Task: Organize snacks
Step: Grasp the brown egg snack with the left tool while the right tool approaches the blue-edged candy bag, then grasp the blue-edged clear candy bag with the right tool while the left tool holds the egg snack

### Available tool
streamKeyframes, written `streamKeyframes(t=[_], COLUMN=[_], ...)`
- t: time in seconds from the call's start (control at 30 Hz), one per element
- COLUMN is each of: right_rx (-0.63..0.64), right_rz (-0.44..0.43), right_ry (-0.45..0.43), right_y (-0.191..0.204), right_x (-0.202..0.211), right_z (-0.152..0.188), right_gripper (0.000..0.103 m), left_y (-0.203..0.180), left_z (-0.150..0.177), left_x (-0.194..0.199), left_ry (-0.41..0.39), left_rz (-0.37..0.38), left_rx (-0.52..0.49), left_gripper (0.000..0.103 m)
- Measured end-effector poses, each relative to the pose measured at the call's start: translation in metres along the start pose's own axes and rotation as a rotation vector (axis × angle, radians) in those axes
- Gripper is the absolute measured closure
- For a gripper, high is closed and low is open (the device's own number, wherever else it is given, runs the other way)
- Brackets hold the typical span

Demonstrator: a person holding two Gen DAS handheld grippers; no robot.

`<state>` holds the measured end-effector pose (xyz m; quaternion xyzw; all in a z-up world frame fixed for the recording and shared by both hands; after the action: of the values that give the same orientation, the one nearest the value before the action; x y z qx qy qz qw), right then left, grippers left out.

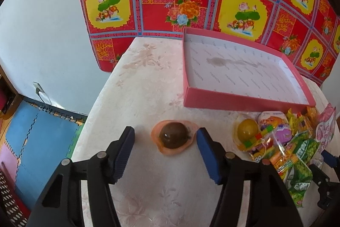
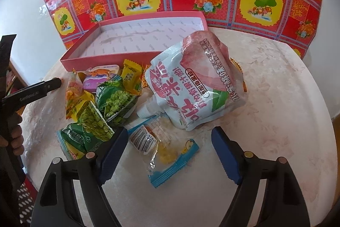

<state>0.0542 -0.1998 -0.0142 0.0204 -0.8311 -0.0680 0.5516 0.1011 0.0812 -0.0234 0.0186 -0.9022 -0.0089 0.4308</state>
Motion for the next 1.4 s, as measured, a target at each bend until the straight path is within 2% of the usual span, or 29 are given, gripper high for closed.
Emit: streamKeyframes(t=[0.2,0.33,0.7,0.9,1.07,1.4], right_rx=[-0.003,-0.001,0.005,0.008,0.000,-0.012], right_rz=[0.004,0.004,-0.001,-0.016,-0.029,-0.074], right_ry=[-0.011,-0.012,-0.016,-0.023,-0.023,-0.023], right_y=[0.000,0.000,0.003,0.005,0.006,0.007], right_x=[0.000,0.000,0.001,0.004,0.006,0.015], right_z=[0.000,0.000,0.003,0.005,0.007,0.012], right_gripper=[0.021,0.021,0.022,0.035,0.051,0.071], left_y=[-0.001,-0.001,0.000,-0.003,-0.003,-0.009], left_z=[0.000,0.000,0.004,0.006,0.008,0.010], left_x=[-0.002,-0.001,0.006,0.011,0.016,0.028], left_ry=[0.008,0.000,-0.003,0.001,-0.004,-0.018], left_rz=[-0.017,-0.015,0.016,0.036,0.045,0.068], left_rx=[0.001,0.002,0.022,0.029,0.034,0.026], left_gripper=[0.042,0.059,0.060,0.060,0.060,0.060])
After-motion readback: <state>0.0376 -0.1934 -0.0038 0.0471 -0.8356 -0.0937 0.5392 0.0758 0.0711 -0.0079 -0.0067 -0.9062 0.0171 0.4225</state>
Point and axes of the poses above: each gripper's, at about its wrist camera, not at the fingertips, and x roughly against the way its jaws point, y to its left, z to its underside, the point moved 4 cm from there along -x, roughly the way its jaws point, and after that the axes turned 5 degrees about -x, right-handed, at the moved point
